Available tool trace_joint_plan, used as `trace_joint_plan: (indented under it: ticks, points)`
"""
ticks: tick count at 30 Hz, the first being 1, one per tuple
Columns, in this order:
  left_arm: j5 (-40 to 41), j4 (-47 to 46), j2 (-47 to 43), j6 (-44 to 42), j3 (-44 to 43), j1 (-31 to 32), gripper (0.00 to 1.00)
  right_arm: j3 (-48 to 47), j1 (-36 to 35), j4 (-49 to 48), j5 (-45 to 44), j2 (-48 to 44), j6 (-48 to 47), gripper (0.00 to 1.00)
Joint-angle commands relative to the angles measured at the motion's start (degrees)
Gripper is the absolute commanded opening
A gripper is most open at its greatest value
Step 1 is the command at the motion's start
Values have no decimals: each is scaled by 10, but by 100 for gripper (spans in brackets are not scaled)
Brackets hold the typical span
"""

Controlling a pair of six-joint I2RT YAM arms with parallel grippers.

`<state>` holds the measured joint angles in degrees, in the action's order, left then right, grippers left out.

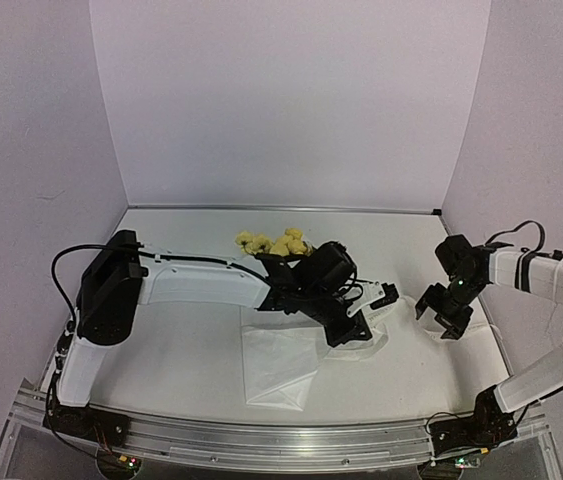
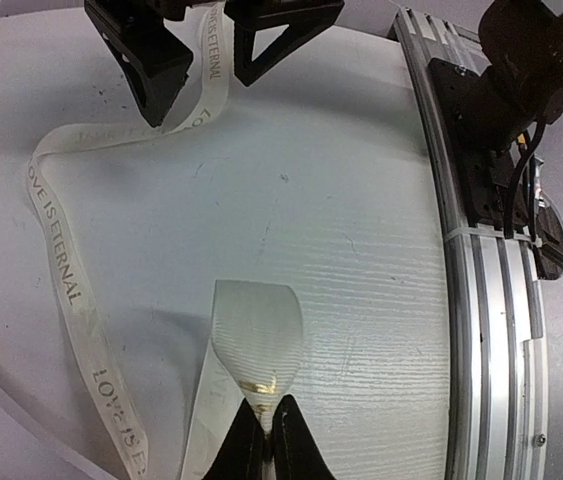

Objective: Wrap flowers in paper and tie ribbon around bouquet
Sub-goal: Place the left side of the ribbon on the folded bouquet, then pick up the right side of the ribbon from the center of the board.

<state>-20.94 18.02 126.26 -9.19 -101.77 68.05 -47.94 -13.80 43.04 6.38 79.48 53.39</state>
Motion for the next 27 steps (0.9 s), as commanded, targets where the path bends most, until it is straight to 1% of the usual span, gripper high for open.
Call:
trace_joint_plan:
  ticks: [1,5,6,9,11,15,17,21,24,26,27]
  points:
    - [-11,13,19,-13,-45,4,7,-25,9,56,-37,-13,-37,76]
    - [-1,2,26,-6,-46,4,17,-9,14,61,-47,-12,-48,77]
    - [2,-1,28,-4,-46,4,21,-6,18,58,-44,-6,-46,78]
    - [11,-11,27,3,-47,4,39,2,28,29,-28,17,-34,78]
    - [21,-28,15,12,-37,3,48,6,34,2,-22,29,-25,78]
    - [42,-72,-28,33,-4,0,61,12,51,-30,-14,53,-4,78]
    - [42,-83,-50,46,11,-5,63,17,60,-47,-12,65,10,78]
    - [37,-107,-91,68,46,-22,67,25,69,-66,-22,80,21,74]
    - [33,-109,-116,78,68,-32,67,24,72,-74,-27,93,23,65]
    - [31,-112,-132,86,85,-40,67,22,72,-76,-23,104,27,55]
    - [30,-115,-139,86,96,-43,67,22,71,-76,-22,107,27,48]
